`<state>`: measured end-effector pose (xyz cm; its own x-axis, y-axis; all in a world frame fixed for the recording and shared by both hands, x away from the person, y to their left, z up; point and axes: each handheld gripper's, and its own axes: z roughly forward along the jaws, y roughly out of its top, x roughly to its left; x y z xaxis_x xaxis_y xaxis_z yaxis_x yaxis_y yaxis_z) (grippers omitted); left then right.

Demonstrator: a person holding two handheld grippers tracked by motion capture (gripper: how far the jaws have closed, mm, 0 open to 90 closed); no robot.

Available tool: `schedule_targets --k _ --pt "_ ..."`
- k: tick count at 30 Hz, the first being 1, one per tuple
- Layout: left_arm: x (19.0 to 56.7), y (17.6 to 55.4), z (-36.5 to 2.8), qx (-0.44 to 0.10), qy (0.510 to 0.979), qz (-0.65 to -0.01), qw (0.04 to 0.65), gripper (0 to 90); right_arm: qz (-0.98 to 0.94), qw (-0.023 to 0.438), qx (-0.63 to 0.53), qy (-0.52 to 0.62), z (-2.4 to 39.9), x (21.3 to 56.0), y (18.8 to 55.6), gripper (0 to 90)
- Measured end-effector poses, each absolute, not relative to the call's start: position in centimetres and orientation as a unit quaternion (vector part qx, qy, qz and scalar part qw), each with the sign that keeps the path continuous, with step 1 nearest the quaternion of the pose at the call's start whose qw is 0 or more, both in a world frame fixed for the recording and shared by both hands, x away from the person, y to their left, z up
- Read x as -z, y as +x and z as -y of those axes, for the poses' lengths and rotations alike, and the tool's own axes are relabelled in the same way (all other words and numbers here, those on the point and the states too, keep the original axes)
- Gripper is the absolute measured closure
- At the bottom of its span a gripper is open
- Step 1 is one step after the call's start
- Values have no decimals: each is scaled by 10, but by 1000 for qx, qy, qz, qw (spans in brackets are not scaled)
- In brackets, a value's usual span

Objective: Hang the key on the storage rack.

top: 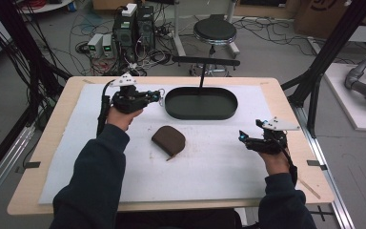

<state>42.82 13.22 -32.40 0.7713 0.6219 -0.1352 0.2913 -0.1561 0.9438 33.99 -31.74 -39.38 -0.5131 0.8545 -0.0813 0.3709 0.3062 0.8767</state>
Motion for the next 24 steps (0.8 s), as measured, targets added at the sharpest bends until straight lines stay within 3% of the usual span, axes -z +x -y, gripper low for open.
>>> schedule_targets --k 24 --pt "310 533 -81 -145 749 -320 561 880 -751 278 -432 414 328 397 338 208"
